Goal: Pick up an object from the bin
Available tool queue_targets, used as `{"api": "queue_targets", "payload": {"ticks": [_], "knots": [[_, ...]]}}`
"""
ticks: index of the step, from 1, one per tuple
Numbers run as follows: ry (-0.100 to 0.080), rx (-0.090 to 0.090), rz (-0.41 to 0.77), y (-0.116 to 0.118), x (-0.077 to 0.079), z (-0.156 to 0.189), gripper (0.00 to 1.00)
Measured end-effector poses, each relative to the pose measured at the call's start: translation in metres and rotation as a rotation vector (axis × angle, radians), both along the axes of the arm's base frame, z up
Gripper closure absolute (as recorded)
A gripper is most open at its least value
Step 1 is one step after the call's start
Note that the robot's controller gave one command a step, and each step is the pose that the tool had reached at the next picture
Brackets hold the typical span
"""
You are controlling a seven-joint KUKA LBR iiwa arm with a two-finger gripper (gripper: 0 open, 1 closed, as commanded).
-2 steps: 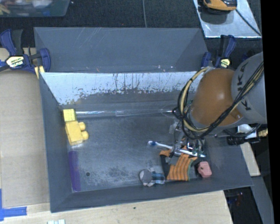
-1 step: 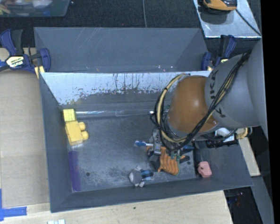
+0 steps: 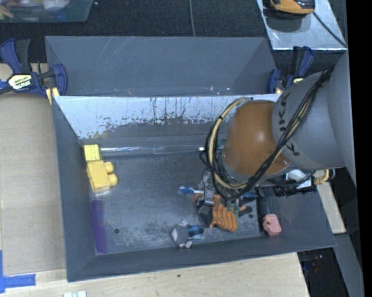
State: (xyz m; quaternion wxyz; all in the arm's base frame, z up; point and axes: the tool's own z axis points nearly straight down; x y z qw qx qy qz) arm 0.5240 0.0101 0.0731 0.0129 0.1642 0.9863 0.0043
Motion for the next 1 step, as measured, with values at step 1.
{"api": "queue_targets", "payload": {"ticks": [1], "knots": [[0.0, 0.0, -0.001, 0.0, 0.0, 0.0, 1.0]]}}
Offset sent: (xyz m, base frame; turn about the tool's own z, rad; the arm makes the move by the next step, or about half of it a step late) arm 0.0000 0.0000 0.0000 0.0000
